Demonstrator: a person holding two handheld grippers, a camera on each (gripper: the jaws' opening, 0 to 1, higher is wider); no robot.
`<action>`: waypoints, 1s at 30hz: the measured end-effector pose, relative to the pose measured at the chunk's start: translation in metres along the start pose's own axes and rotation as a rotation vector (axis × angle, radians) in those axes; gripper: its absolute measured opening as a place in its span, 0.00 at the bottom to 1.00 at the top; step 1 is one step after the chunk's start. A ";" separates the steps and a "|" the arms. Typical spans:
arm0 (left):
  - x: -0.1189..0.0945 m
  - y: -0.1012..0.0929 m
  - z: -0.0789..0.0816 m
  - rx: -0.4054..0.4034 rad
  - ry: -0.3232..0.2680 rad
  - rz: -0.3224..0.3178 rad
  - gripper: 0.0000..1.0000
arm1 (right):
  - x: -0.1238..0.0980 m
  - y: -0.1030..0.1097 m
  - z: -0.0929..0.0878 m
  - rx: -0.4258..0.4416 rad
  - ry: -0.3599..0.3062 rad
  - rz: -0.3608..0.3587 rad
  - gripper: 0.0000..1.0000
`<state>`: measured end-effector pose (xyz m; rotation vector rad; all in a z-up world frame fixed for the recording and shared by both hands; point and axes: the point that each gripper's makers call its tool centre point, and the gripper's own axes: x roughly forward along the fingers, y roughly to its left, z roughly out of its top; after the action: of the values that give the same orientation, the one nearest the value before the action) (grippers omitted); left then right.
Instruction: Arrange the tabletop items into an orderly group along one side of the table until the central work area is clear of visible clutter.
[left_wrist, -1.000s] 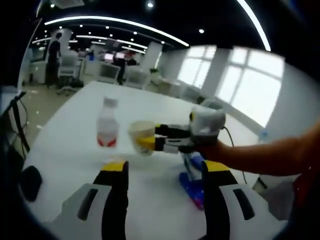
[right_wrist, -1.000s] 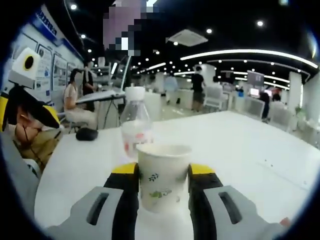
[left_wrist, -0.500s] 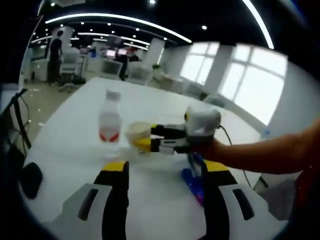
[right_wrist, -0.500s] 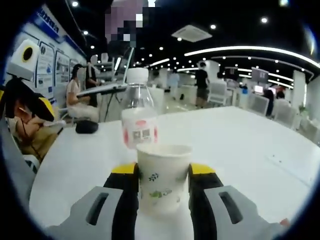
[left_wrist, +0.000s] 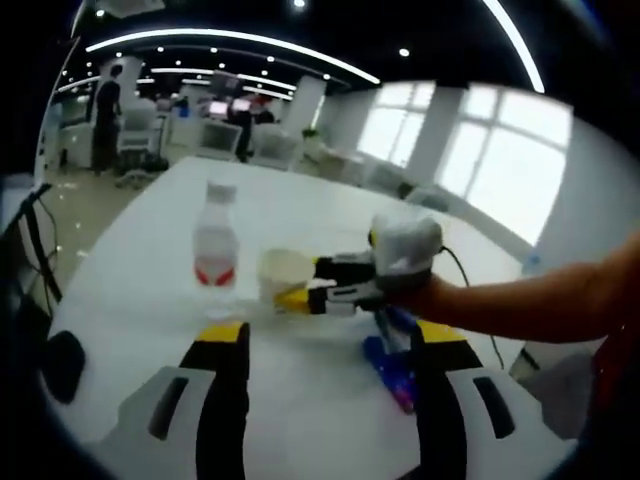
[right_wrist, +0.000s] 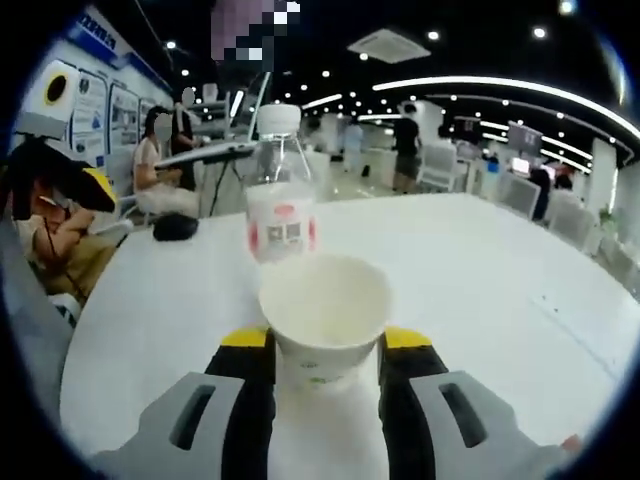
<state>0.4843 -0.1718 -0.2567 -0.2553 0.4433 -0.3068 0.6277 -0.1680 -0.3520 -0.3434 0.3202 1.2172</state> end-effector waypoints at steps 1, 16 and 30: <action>0.000 -0.002 0.000 0.005 -0.002 -0.008 0.69 | 0.001 0.000 0.000 -0.003 0.003 -0.001 0.39; 0.006 -0.027 0.004 0.015 -0.032 -0.141 0.98 | 0.005 0.005 0.002 0.008 0.013 0.029 0.40; 0.008 -0.030 0.000 0.011 -0.009 -0.155 0.99 | 0.001 0.005 0.002 0.012 0.031 0.040 0.42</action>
<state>0.4840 -0.2023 -0.2502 -0.2810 0.4137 -0.4593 0.6229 -0.1646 -0.3511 -0.3469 0.3620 1.2493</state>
